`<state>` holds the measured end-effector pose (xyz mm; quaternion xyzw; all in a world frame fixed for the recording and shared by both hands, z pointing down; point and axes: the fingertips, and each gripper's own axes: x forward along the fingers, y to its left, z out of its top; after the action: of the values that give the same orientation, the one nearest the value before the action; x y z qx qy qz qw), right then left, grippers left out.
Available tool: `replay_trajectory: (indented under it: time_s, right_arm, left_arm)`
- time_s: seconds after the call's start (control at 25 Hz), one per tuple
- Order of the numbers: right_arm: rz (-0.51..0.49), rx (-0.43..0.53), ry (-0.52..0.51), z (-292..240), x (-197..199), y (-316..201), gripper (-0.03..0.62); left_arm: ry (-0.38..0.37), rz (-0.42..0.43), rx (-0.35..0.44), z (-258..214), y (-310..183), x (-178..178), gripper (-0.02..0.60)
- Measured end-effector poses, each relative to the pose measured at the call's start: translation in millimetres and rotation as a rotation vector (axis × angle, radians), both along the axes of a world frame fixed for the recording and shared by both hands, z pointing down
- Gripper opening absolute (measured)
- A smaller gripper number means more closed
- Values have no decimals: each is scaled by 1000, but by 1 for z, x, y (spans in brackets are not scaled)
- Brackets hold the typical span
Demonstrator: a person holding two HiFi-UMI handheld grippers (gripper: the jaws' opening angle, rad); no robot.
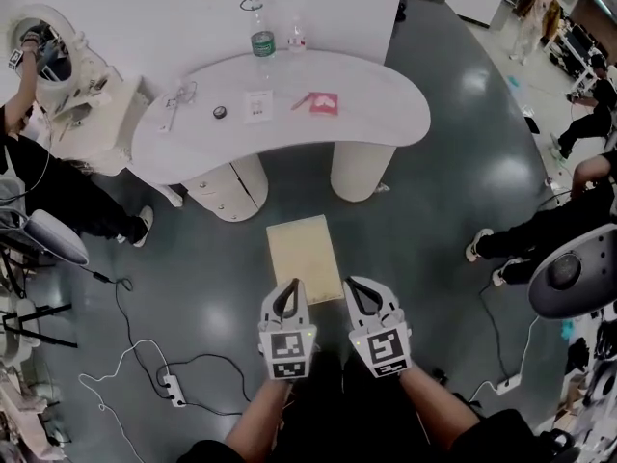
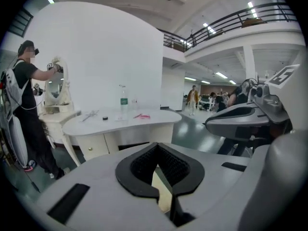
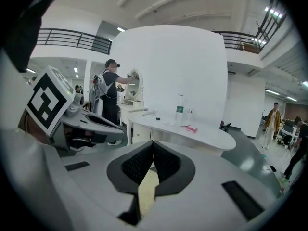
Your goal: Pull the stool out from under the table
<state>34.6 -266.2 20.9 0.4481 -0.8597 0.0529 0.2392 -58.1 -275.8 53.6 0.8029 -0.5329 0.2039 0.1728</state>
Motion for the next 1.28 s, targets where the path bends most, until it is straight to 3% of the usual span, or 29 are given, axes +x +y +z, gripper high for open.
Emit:
replay_trajectory:
  time_s: [0.2,0.36,0.52,0.72,1.0,1.28]
  right_arm:
    - [-28,16,-41,-31,17,7,6]
    - [-60,28,-72,-50,26,18,6]
    - [-105,72,-96,-76,27,32,6]
    - [-133,125,-129,-103,26,36,6]
    - [-167,178,-115,-122,26,34,6]
    - [-128,239,-193,-140,23,29,6]
  left_arm:
    - [62,27,20,-43,-5,26,6]
    - [29,78,90,-77,9,36,6]
    - [19,39,154,-104,32,36,6]
    - [13,67,245,-125,44,46,6]
    - [58,23,254,-139,41,52,6]
    - [111,15,326,-161,41,57,6]
